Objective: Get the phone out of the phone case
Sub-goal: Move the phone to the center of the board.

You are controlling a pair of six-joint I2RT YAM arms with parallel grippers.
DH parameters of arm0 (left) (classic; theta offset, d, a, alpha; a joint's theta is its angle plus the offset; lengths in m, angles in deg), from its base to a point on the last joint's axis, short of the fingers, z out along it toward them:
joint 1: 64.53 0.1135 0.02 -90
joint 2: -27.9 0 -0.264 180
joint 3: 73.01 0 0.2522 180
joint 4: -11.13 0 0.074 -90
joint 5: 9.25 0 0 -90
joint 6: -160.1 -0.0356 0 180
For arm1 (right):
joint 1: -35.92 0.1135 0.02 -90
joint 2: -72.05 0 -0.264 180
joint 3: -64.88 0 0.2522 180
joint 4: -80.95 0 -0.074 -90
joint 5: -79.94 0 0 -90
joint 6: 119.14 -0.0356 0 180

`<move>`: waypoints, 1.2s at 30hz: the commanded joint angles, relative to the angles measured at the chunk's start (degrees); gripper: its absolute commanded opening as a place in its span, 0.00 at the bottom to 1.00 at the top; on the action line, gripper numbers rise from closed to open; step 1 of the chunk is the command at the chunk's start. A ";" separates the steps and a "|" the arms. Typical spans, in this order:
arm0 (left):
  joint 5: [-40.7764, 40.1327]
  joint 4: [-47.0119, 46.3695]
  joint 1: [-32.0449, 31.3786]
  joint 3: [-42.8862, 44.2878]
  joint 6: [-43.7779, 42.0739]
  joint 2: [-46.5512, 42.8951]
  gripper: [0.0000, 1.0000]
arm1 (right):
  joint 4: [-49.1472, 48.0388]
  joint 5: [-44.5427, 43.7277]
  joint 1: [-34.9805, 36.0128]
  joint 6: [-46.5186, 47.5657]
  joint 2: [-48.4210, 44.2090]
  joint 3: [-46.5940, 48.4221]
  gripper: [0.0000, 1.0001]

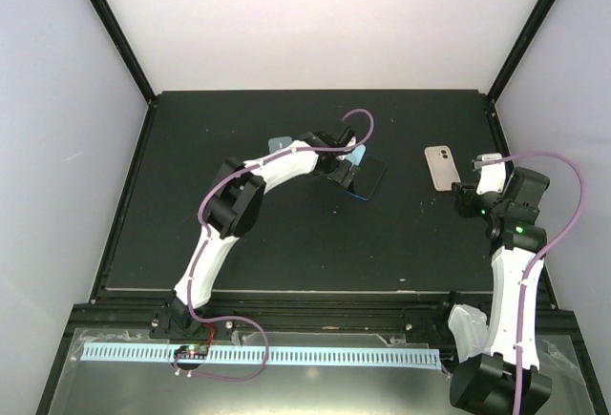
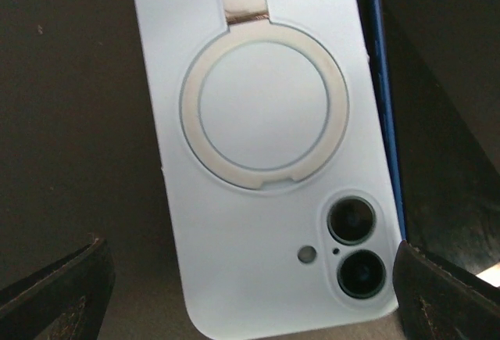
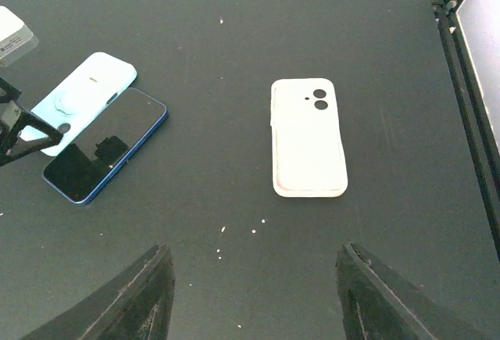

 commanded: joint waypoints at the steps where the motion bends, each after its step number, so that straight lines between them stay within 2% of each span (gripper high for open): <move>1: -3.75 2.27 0.90 3.36 0.96 2.37 0.99 | -0.37 0.64 -0.24 0.83 0.02 0.77 0.57; 4: -1.56 2.23 1.46 3.58 0.20 2.77 0.99 | -0.32 0.79 -0.25 0.91 -0.07 0.75 0.57; 9: 6.96 -1.30 1.58 2.45 -1.71 1.57 0.99 | -0.23 1.05 -0.24 0.92 0.15 0.77 0.57; 16: 10.88 -5.61 1.50 3.13 -0.37 2.58 0.99 | 0.03 1.16 -0.25 1.05 0.28 0.86 0.57; 30: -4.05 3.25 1.59 5.52 0.03 5.05 0.99 | 0.15 1.38 -0.25 1.14 0.37 0.95 0.57; 36: -4.46 2.17 2.84 1.75 2.20 2.92 0.94 | 0.16 1.34 -0.25 1.13 0.37 0.95 0.57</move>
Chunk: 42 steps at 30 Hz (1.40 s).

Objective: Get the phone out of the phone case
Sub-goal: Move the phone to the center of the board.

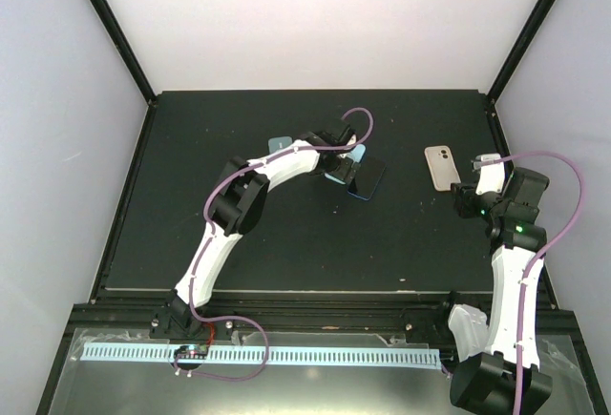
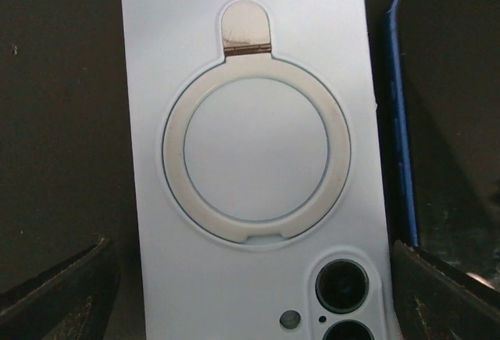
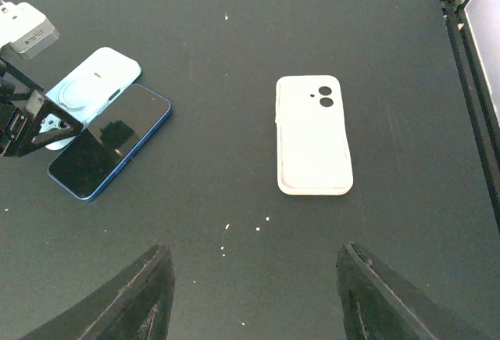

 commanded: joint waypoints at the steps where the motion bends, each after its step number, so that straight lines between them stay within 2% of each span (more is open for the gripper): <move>1: -5.01 2.76 1.93 -2.95 1.35 -1.37 0.93 | -0.16 0.76 -0.25 0.71 0.00 0.95 0.57; 6: 6.13 1.64 1.84 -2.93 -6.21 -0.91 0.91 | -0.14 0.97 -0.25 0.84 0.24 0.95 0.57; 12: 3.61 10.17 2.10 5.99 -5.82 3.68 0.90 | 0.03 0.97 -0.25 0.83 0.44 1.04 0.57; 19: 0.33 15.02 1.98 5.14 -3.46 3.45 0.77 | 0.16 1.06 -0.25 0.95 0.61 1.04 0.57; 21: 0.59 14.95 1.64 0.16 -2.70 0.09 0.75 | 0.18 1.06 -0.23 0.94 0.54 1.03 0.57; 28: 3.20 5.47 -1.04 -32.21 3.56 -20.56 0.75 | 0.33 1.82 -0.25 1.17 0.70 1.12 0.57; 34: 3.83 2.11 -6.20 -59.42 10.97 -39.97 0.76 | 0.85 2.81 -0.25 1.41 1.35 1.29 0.57; 37: 4.05 3.39 -7.89 -63.63 12.40 -44.82 0.79 | 1.10 3.12 -0.25 1.57 1.62 1.45 0.57; 39: 2.21 5.30 -7.97 -63.28 12.16 -45.91 0.88 | 1.20 3.19 -0.25 1.68 1.67 1.40 0.57; 40: 0.22 5.92 -7.91 -62.75 12.04 -46.08 0.97 | 1.17 3.19 -0.25 1.72 1.67 1.39 0.57; 42: -2.93 7.08 -7.35 -61.46 12.34 -45.62 0.99 | 1.26 3.19 -0.24 1.76 1.67 1.39 0.57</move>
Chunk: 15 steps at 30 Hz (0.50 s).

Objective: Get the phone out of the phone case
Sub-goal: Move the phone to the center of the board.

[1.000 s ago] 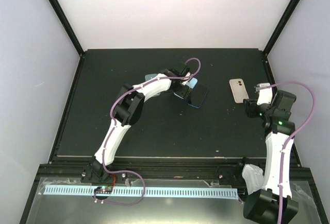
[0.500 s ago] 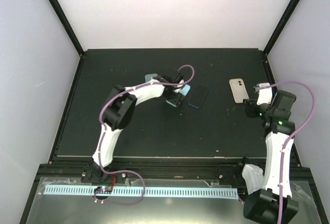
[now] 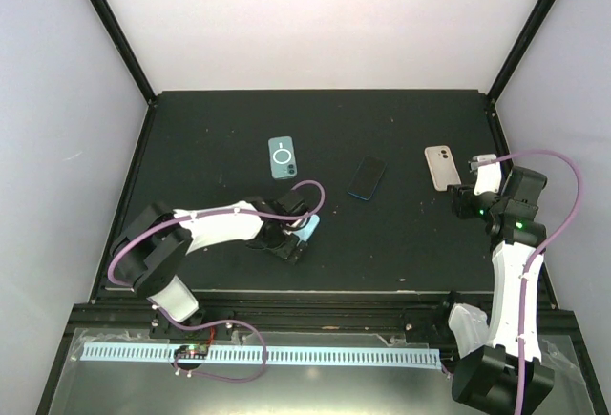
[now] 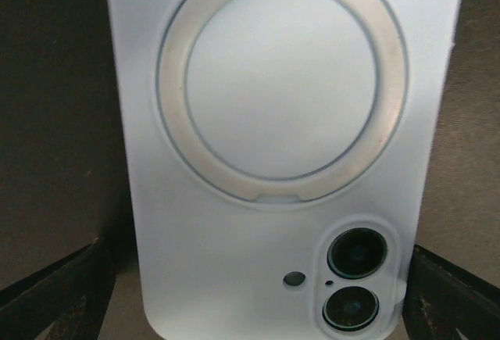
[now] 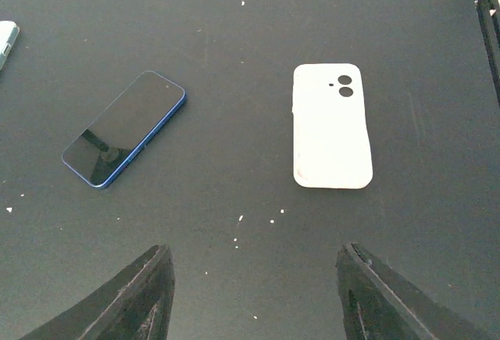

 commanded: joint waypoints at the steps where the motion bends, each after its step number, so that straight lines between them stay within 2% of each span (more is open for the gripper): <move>1: -4.11 5.51 1.10 1.72 2.76 0.22 0.99 | 0.30 1.11 -0.25 0.78 -0.04 1.32 0.57; 8: 4.72 -0.28 2.31 3.69 -0.45 2.98 0.99 | 0.92 2.46 -0.24 2.21 -0.65 1.20 0.57; 15: 2.36 0.51 2.40 8.06 -1.45 8.10 0.96 | 1.91 4.17 -0.23 3.42 0.87 1.67 0.57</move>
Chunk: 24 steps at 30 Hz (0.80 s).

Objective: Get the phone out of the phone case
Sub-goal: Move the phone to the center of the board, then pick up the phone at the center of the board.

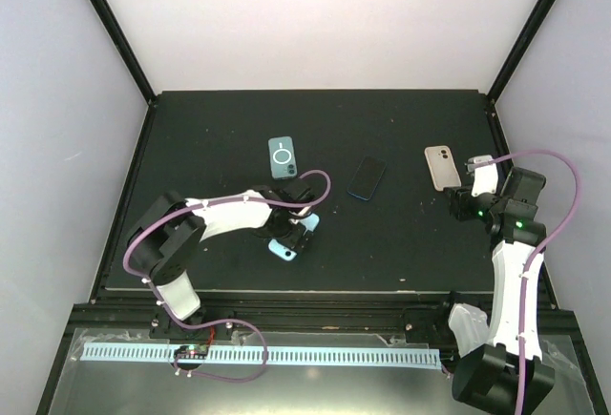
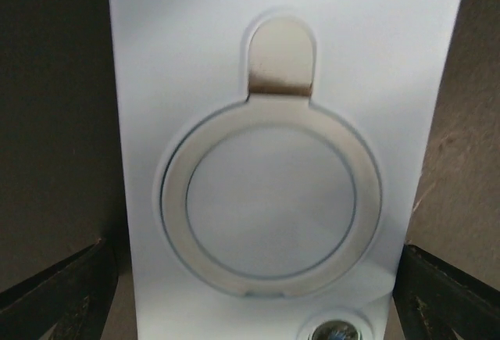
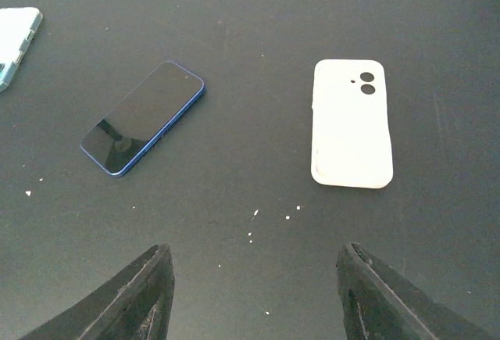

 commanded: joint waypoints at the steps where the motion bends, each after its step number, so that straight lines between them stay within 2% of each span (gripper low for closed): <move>1: 0.70 -0.05 0.28 2.96 -1.16 3.36 0.94 | 0.77 1.57 -0.24 1.42 0.75 1.73 0.57; 7: 2.60 -0.14 0.19 1.10 0.14 2.21 0.80 | 0.75 1.92 -0.22 1.75 -0.59 1.39 0.57; 11: 3.56 -1.11 0.10 -1.05 0.82 -1.01 0.68 | 1.90 5.49 -0.25 4.06 -0.29 1.70 0.54; 15: 6.60 -1.70 0.01 -2.55 1.46 -7.64 0.63 | 9.04 11.09 -0.24 16.56 0.01 4.96 0.53; 19: 12.61 -2.99 -0.07 -2.65 1.12 -17.14 0.60 | 23.58 19.29 0.65 31.68 0.33 11.82 0.48; 22: 17.24 -2.28 0.00 -0.70 0.07 -21.69 0.60 | 30.80 21.02 5.65 36.38 0.00 16.85 0.46; 24: 20.11 -2.19 -0.05 0.07 0.03 -23.41 0.60 | 31.74 18.33 12.49 36.07 -1.26 18.97 0.45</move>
